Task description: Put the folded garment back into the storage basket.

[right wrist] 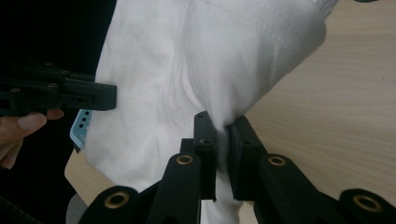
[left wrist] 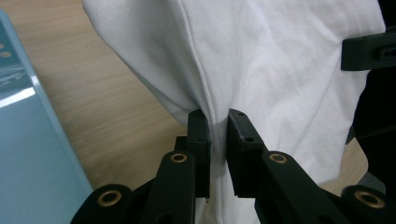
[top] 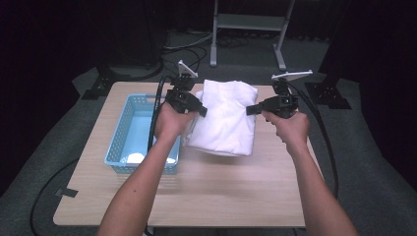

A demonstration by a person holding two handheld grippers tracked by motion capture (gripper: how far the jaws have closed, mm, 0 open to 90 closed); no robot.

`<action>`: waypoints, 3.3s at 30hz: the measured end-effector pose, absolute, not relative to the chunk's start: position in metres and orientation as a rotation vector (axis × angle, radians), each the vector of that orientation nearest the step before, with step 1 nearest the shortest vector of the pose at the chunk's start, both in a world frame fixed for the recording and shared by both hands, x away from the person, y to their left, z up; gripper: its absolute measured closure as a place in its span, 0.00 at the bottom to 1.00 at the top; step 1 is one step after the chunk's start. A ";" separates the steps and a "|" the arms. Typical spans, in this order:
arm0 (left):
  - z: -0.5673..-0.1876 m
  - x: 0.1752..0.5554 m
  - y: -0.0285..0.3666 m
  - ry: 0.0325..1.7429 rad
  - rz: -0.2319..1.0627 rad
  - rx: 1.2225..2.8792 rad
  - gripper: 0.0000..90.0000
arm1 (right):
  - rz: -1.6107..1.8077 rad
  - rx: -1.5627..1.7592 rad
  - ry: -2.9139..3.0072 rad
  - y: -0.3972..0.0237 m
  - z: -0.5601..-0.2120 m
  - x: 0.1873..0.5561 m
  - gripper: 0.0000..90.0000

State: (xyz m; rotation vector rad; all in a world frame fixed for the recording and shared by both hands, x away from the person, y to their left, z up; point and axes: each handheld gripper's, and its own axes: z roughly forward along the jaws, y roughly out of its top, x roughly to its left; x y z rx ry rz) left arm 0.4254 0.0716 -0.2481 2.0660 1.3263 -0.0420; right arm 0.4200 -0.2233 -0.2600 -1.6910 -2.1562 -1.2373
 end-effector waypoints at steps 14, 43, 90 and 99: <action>-0.240 0.421 0.100 1.341 -0.034 2.054 0.90 | -1.266 -1.637 -2.155 -0.197 -0.251 0.419 0.93; -0.239 0.420 0.175 1.425 -0.014 2.002 0.90 | -1.229 -1.531 -2.209 -0.121 -0.241 0.440 0.93; -0.246 0.419 0.275 1.544 0.034 1.944 0.90 | -1.193 -1.385 -2.244 -0.013 -0.249 0.470 0.93; -0.254 0.426 0.280 1.552 0.021 1.959 0.90 | -1.178 -1.396 -2.232 -0.005 -0.263 0.477 0.93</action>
